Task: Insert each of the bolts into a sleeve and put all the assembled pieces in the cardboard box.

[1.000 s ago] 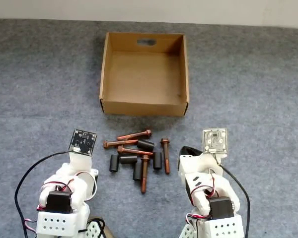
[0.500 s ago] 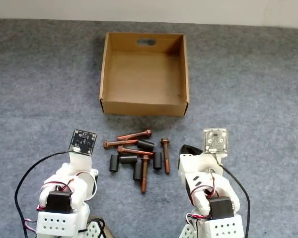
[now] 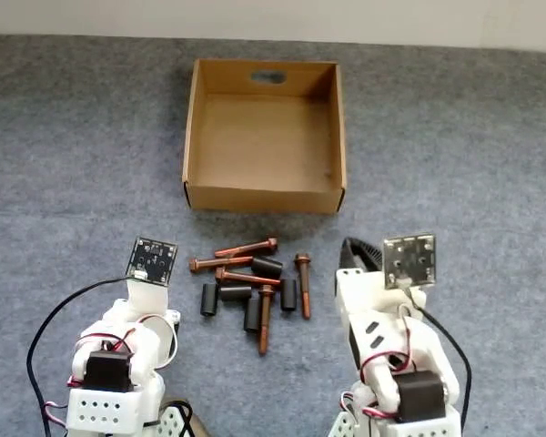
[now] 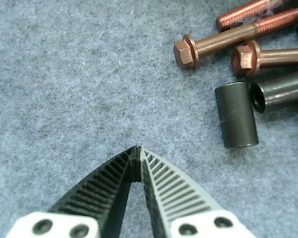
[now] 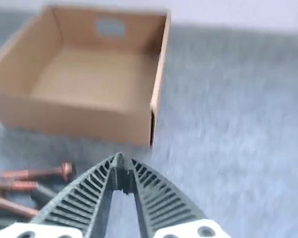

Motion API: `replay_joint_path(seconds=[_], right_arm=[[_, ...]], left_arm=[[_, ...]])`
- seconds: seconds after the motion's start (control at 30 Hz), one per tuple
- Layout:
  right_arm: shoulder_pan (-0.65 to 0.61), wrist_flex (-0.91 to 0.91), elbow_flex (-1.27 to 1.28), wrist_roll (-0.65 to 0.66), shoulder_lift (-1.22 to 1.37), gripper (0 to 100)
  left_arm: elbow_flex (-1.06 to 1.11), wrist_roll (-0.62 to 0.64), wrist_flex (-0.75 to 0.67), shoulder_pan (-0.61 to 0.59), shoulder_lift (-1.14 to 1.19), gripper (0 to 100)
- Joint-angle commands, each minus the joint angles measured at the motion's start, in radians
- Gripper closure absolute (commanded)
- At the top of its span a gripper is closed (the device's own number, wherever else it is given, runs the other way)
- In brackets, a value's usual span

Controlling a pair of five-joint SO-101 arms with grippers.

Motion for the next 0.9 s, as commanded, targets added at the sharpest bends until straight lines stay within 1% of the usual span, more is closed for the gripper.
replay_joint_path(seconds=[0.0, 0.17, 0.27, 0.4, 0.57, 0.67, 0.77, 0.87], right_arm=[[-0.004, -0.016, -0.137, 0.018, -0.004, 99.2], [-0.004, -0.016, -0.260, 0.015, 0.005, 99.2], [-0.004, -0.015, -0.302, 0.015, 0.091, 99.2], [-0.004, -0.004, -0.406, 0.014, 0.338, 99.2], [-0.038, 0.143, -0.552, 0.014, 0.702, 99.2], [-0.038, 0.170, -0.553, 0.014, 0.814, 99.2], [-0.056, 0.148, -0.484, 0.014, 0.854, 99.2], [-0.166, 0.096, -0.397, 0.026, 0.860, 99.2]], left_arm=[[0.016, -0.006, 0.002, -0.010, -0.007, 99], [0.016, -0.006, 0.002, -0.010, -0.007, 99], [0.016, -0.006, 0.002, -0.010, -0.007, 99], [0.016, -0.006, 0.002, -0.010, -0.007, 99], [0.016, -0.006, 0.002, -0.010, -0.007, 99], [0.016, -0.006, 0.002, -0.010, -0.007, 99], [0.016, -0.006, 0.002, -0.010, -0.007, 99], [0.016, -0.006, 0.002, -0.010, -0.007, 99]])
